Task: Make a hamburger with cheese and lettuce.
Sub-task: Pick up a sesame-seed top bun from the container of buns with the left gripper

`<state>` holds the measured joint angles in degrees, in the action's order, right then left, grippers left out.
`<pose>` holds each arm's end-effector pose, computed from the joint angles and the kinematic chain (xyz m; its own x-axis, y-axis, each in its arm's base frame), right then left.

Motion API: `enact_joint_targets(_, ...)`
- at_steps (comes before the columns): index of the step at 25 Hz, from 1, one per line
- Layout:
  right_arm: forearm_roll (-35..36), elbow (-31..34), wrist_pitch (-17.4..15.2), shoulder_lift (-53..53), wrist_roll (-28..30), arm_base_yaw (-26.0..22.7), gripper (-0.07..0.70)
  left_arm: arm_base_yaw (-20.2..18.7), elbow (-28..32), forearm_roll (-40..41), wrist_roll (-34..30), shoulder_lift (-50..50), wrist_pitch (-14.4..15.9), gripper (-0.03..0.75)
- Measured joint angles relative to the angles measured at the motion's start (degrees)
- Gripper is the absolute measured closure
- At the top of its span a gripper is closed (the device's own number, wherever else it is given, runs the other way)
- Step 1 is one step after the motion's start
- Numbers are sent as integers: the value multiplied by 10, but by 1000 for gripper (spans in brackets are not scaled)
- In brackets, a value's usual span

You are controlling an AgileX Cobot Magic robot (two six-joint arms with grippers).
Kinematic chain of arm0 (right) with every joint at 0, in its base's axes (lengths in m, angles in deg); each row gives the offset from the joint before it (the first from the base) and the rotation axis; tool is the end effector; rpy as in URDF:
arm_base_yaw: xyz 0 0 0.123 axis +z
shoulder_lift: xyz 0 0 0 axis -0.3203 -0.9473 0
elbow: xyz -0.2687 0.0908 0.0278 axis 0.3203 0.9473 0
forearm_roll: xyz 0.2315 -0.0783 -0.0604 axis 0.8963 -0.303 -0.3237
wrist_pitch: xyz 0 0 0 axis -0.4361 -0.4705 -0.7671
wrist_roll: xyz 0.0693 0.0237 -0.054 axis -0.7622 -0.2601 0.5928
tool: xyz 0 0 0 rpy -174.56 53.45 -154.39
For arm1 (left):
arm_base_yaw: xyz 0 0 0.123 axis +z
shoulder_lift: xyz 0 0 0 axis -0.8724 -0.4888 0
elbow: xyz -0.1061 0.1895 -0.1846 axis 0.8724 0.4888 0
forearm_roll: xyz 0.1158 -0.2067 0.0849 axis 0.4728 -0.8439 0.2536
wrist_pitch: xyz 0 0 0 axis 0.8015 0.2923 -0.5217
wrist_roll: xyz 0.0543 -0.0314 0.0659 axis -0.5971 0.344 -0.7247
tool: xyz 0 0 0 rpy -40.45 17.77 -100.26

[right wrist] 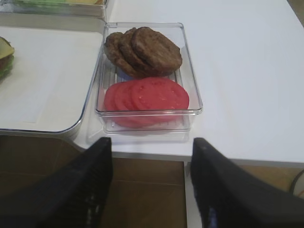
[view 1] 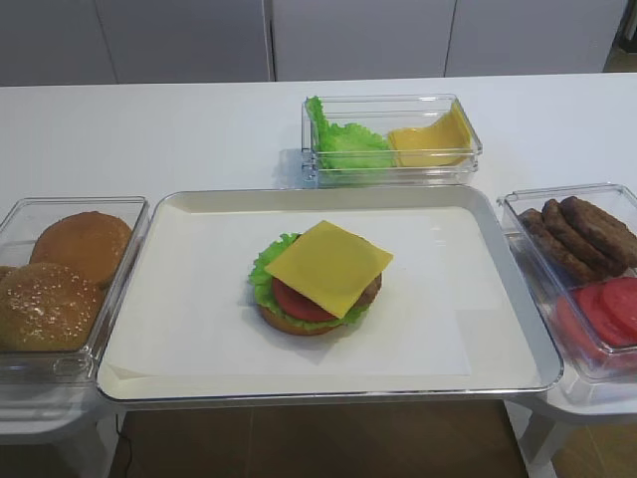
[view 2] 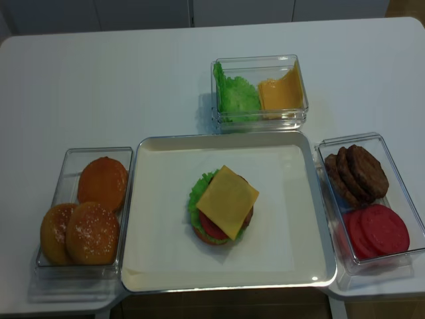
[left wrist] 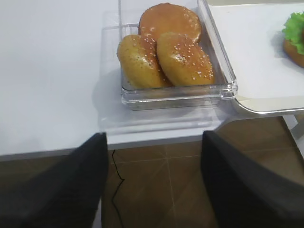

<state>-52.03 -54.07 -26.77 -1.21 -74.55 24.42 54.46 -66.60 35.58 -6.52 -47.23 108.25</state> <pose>-0.0088 0.0021 0.2696 -0.4958 -0.0641 -0.8661 -0.1360 0.9907 0.0046 -0.0112 0.0056 0.2658 -0.5504 -0.0595 -0.8328 0.0042 0.9972 -0.0741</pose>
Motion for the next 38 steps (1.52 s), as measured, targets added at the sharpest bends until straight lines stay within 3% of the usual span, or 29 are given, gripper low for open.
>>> enact_joint_targets(15,0,0,0,0,0,0,229,0,0,-1,0,0,0,260)
enact_joint_targets(22,0,0,0,0,0,0,229,0,-4,-35,42,-7,-33,260)
enact_joint_targets(29,0,0,0,0,0,0,229,0,-22,-35,77,-137,-74,260)
enact_joint_targets(32,0,0,0,0,0,0,229,0,-56,-18,100,-211,-97,260)
enact_joint_targets(38,0,0,0,0,0,0,229,0,-143,0,136,-367,-110,260)
